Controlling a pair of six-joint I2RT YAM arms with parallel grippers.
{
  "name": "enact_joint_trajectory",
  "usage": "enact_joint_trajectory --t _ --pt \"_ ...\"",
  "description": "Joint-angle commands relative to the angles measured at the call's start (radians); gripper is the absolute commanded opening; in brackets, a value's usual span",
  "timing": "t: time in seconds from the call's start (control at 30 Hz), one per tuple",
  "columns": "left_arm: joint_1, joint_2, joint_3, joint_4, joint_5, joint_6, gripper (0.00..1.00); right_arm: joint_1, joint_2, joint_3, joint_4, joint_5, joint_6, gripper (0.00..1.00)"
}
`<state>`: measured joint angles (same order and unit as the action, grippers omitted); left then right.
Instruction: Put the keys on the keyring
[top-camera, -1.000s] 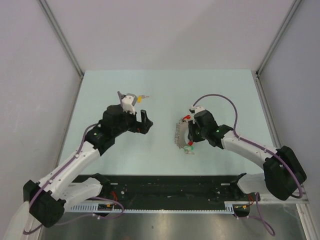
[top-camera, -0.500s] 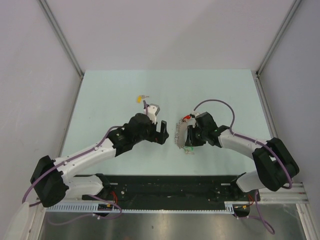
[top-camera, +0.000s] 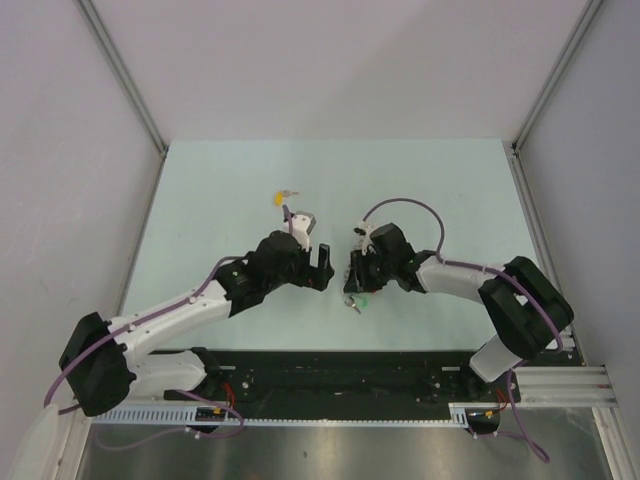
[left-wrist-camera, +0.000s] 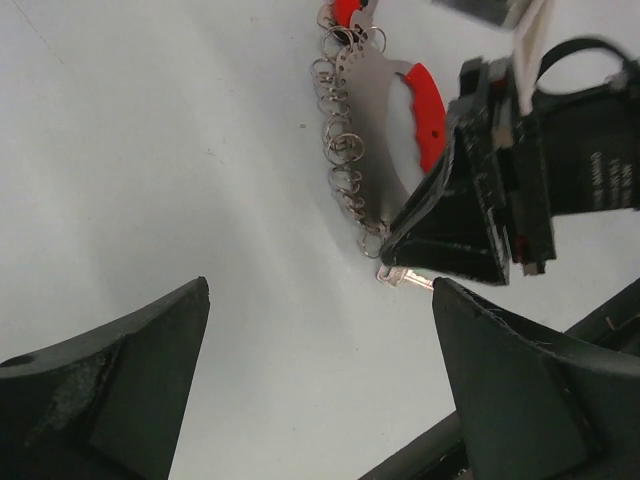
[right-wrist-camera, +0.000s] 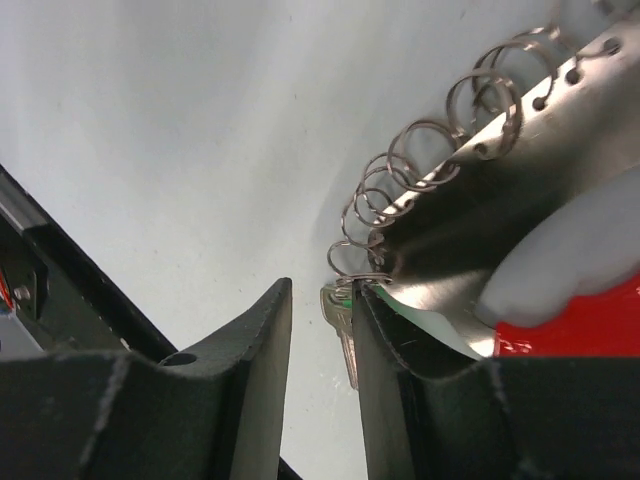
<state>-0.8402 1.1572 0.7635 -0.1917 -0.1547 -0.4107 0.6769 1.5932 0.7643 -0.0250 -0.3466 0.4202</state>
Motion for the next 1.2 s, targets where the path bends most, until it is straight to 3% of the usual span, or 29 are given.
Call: enact_joint_trajectory --t 0.0,0.13,0.27,0.43,0.6,0.8,1.17 --pt "-0.003 -0.002 -0.015 0.054 0.012 -0.010 0.97 -0.049 -0.100 0.038 0.054 0.086 0.019 0.35" --pt "-0.003 0.058 0.002 0.061 0.056 -0.005 0.93 -0.059 -0.216 0.036 -0.062 0.248 -0.032 0.36" --pt "-0.003 0.130 0.017 0.090 0.136 -0.010 0.79 -0.071 -0.341 -0.008 -0.127 0.411 -0.047 0.36" --pt "-0.003 0.266 0.074 0.075 0.234 -0.034 0.62 -0.122 -0.433 -0.079 -0.124 0.423 -0.026 0.36" --pt "-0.003 0.377 0.129 0.054 0.297 -0.053 0.59 -0.132 -0.461 -0.111 -0.124 0.434 -0.009 0.36" --pt "-0.003 0.505 0.212 -0.006 0.316 -0.054 0.49 -0.137 -0.466 -0.117 -0.128 0.436 -0.008 0.36" --pt "-0.003 0.601 0.269 -0.043 0.331 -0.059 0.39 -0.142 -0.467 -0.128 -0.124 0.443 -0.008 0.37"
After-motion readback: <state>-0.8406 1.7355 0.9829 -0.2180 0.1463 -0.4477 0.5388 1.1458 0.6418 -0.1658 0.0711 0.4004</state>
